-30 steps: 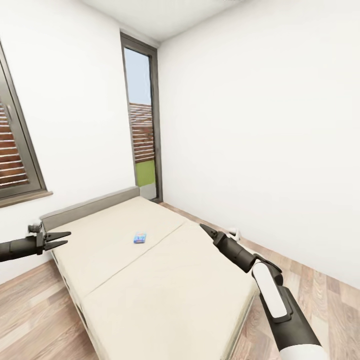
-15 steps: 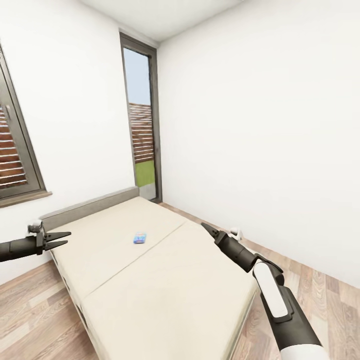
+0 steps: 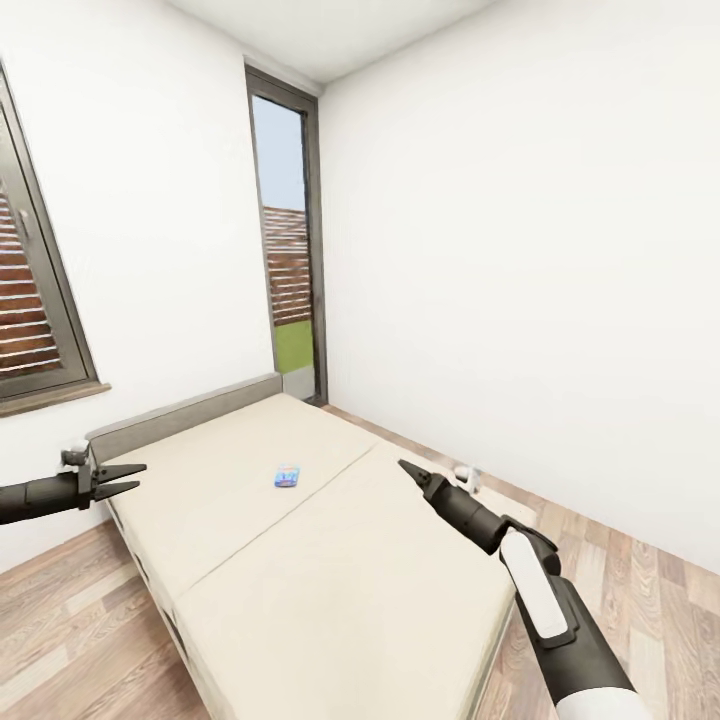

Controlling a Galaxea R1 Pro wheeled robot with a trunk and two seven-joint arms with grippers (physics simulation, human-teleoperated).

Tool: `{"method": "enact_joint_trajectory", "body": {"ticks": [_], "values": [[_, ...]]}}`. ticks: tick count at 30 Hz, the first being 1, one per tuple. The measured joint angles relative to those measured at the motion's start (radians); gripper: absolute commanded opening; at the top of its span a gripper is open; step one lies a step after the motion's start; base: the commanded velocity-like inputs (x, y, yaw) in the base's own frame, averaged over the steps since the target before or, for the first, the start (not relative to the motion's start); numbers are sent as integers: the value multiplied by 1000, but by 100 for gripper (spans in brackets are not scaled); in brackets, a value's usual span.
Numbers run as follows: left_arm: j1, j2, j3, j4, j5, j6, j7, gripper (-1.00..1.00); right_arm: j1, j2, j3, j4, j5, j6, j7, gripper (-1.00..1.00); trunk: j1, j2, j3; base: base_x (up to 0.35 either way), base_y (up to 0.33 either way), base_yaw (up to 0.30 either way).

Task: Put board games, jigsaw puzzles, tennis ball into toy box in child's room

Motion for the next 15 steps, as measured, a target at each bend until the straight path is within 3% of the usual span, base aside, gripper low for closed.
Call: {"method": "enact_joint_trajectory", "body": {"ticks": [5,8,11,15], "values": [[1,-10,-1,0,0,0,0,100,0,-1,8,5,6,4,-39,100,0,0,0,0,1,0],[1,-27,-2,0,0,-1,-1,100,0,-1,32,11,5,5,-77,100,0,0,0,0,0,0],[9,-76,-3,-1,-3,-1,-1,100,0,0,77,10,6,4,-118,100,0,0,0,0,0,0],[21,-117,-2,-8,-4,0,2,100,0,0,134,10,8,-2,-154,100,0,0,0,0,35,0]]}}
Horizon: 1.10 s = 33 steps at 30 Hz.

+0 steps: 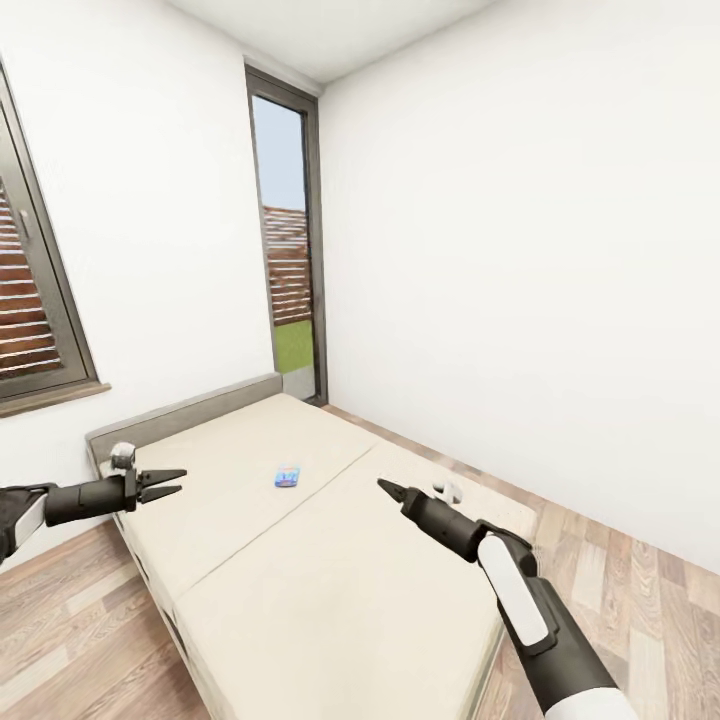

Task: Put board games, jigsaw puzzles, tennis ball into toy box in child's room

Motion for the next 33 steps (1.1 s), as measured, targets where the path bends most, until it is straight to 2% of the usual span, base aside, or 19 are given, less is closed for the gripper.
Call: {"method": "enact_joint_trajectory", "body": {"ticks": [4,9,15,21,27,33], "values": [[4,-10,3,-2,-1,0,0,100,0,-3,19,0,-3,-3,-9,100,0,0,0,0,185,-91],[4,-9,4,-2,-1,0,1,100,0,-10,17,-4,-10,-4,-6,100,0,0,0,0,85,-225],[5,-8,4,-2,0,0,0,100,0,-7,15,-6,-12,-4,-5,100,0,0,0,0,15,-249],[5,-5,5,-2,-1,0,-2,100,0,-3,15,-5,-12,-4,-4,100,0,0,0,0,35,-36],[5,-5,5,-2,-1,0,-3,100,0,-3,15,-5,-12,-4,-3,100,0,0,0,0,205,-23],[5,-3,7,-2,-1,-1,-4,100,0,-3,15,-6,-13,-4,-3,100,0,0,0,0,165,-199]]}}
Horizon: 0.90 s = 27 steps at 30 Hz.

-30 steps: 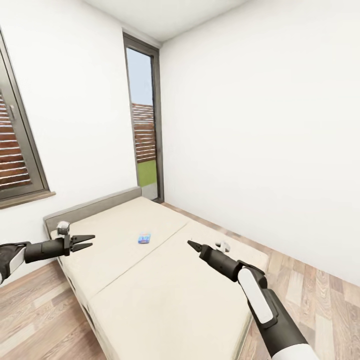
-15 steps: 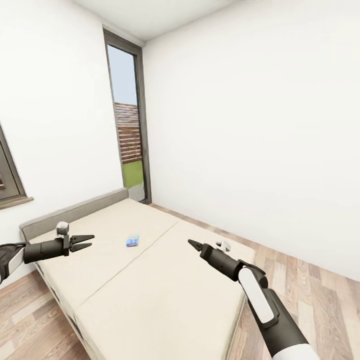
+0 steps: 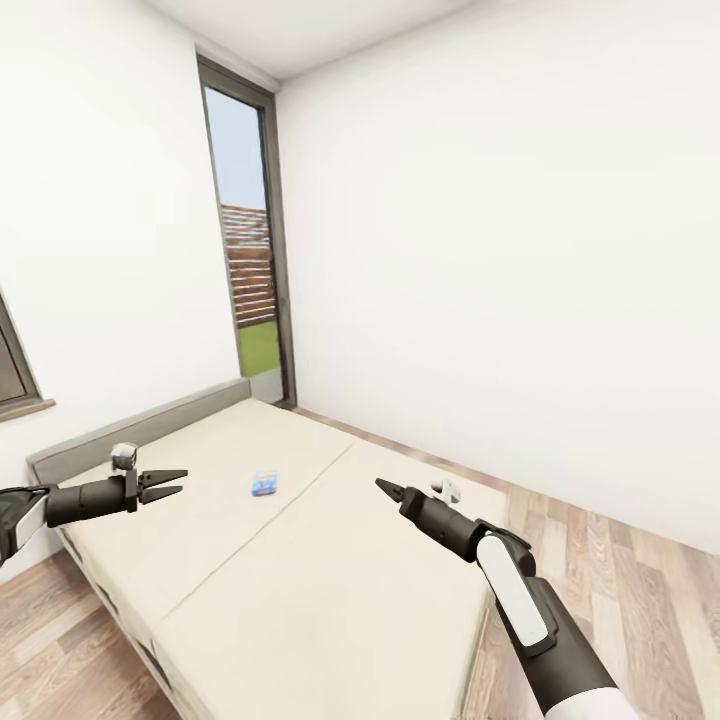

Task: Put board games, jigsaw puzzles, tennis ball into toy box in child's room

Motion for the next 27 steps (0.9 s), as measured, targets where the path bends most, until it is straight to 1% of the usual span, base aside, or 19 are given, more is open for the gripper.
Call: {"method": "enact_joint_trajectory", "body": {"ticks": [6,21,27], "values": [[0,0,0,0,0,0,-1,100,0,0,0,0,-1,0,0,100,0,0,1,0,228,-267],[0,1,1,0,-1,0,-2,100,0,0,0,0,1,0,0,100,0,0,7,1,282,-276],[0,1,1,0,-1,0,-2,100,0,0,-1,0,0,0,0,100,0,0,10,82,276,-277]]}}
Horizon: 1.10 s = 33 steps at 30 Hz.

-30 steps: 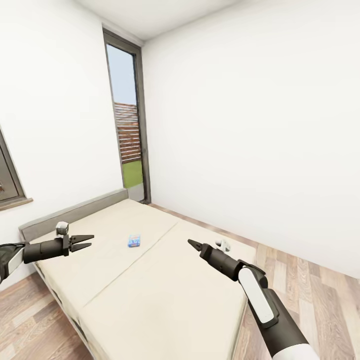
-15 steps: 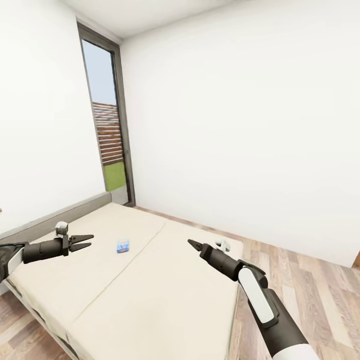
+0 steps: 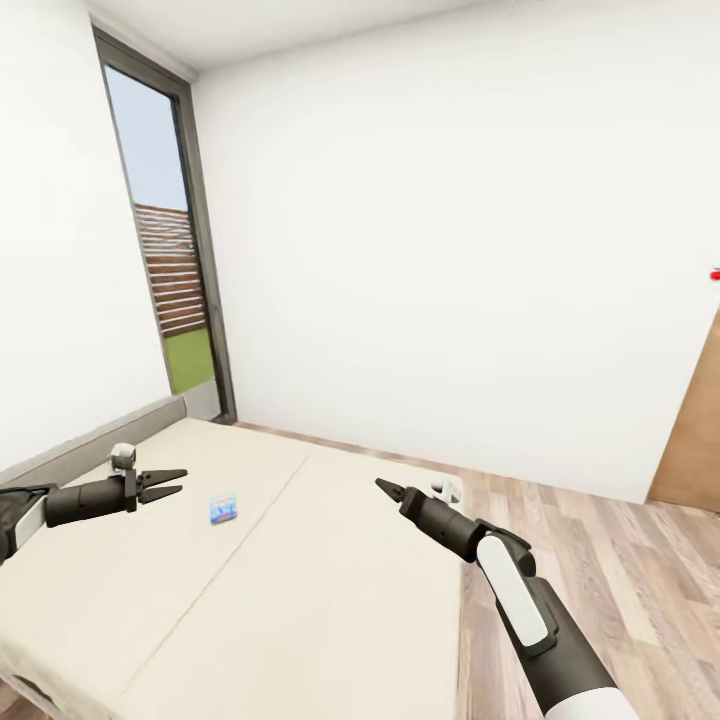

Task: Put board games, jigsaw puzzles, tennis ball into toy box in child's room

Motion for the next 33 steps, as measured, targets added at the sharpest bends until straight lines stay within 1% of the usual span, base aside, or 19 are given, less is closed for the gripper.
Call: {"method": "enact_joint_trajectory", "body": {"ticks": [4,17,33], "values": [[0,1,0,0,1,0,0,100,0,0,-1,0,-1,0,0,100,0,0,2,94,106,-277],[0,1,0,0,1,0,0,100,0,0,0,0,-1,0,0,100,0,0,8,11,20,-277],[0,1,0,0,0,0,0,100,0,0,-1,0,-1,0,1,100,0,0,15,0,164,-277]]}}
